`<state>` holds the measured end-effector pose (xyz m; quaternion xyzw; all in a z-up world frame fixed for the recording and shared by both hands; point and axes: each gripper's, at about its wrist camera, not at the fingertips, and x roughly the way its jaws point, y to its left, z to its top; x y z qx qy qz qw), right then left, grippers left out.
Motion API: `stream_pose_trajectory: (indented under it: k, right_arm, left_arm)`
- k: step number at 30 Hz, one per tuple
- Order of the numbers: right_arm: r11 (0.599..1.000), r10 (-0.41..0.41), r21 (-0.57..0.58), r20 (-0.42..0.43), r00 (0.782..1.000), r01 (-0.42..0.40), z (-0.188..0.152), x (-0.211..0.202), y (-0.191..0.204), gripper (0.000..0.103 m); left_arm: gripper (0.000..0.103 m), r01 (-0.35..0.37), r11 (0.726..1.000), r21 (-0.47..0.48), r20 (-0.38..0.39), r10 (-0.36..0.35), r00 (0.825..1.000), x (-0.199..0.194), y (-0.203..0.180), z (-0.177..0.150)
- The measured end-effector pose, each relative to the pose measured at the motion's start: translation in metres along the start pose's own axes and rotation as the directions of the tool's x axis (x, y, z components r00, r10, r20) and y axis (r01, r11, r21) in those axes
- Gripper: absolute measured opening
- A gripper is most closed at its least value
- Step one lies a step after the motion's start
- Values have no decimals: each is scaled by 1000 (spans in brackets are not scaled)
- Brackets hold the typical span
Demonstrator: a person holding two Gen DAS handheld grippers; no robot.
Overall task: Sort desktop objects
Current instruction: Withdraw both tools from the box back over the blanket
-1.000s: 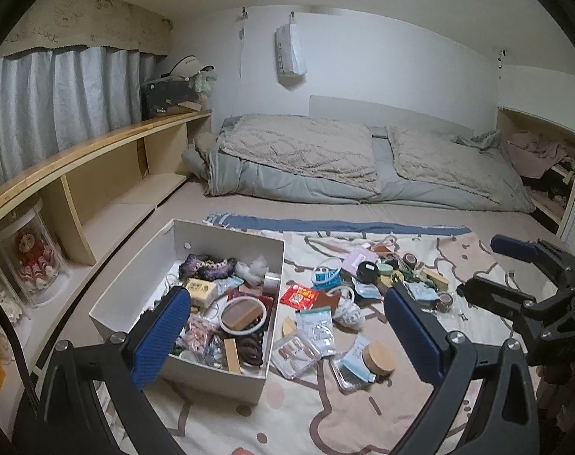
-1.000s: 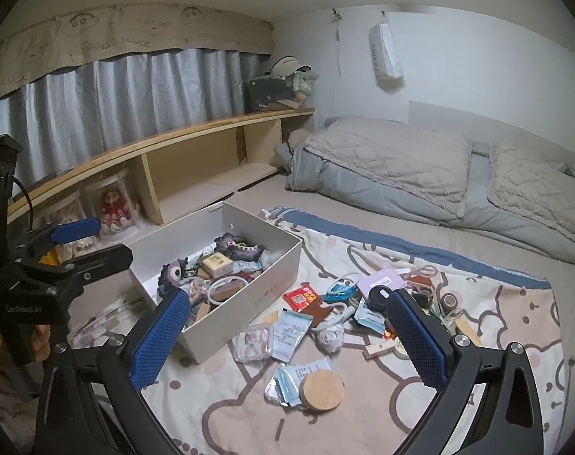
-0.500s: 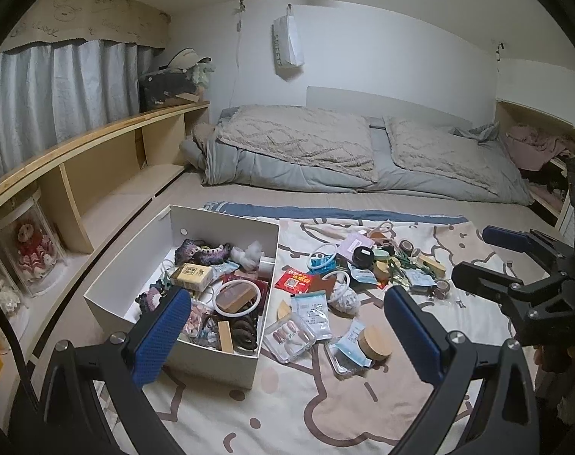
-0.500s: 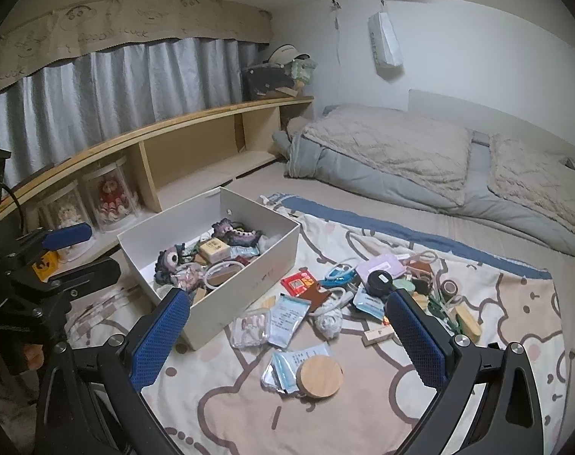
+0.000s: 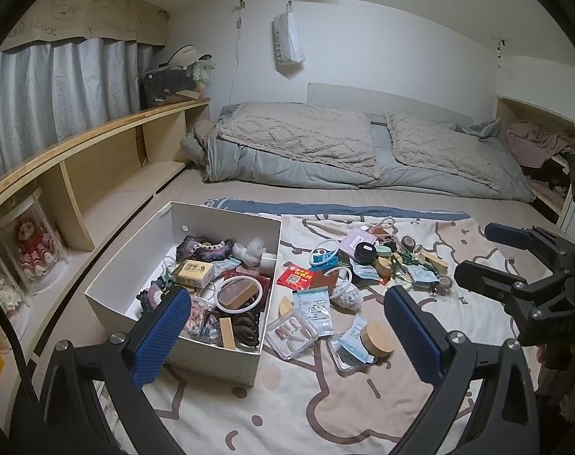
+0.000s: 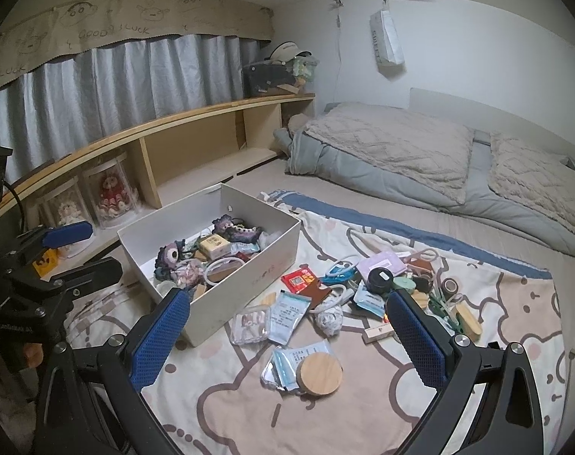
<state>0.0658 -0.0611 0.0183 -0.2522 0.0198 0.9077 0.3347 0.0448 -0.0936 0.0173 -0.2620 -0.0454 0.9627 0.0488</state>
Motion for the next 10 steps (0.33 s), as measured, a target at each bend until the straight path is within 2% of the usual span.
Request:
stream_pose_trajectory:
  k: [10]
  right_arm:
    - [1000,1,1,-3,1000,-1,0,1,-1,103]
  left_arm:
    - [102,2,1000,11,-4,-2,1000,2,-3,-1]
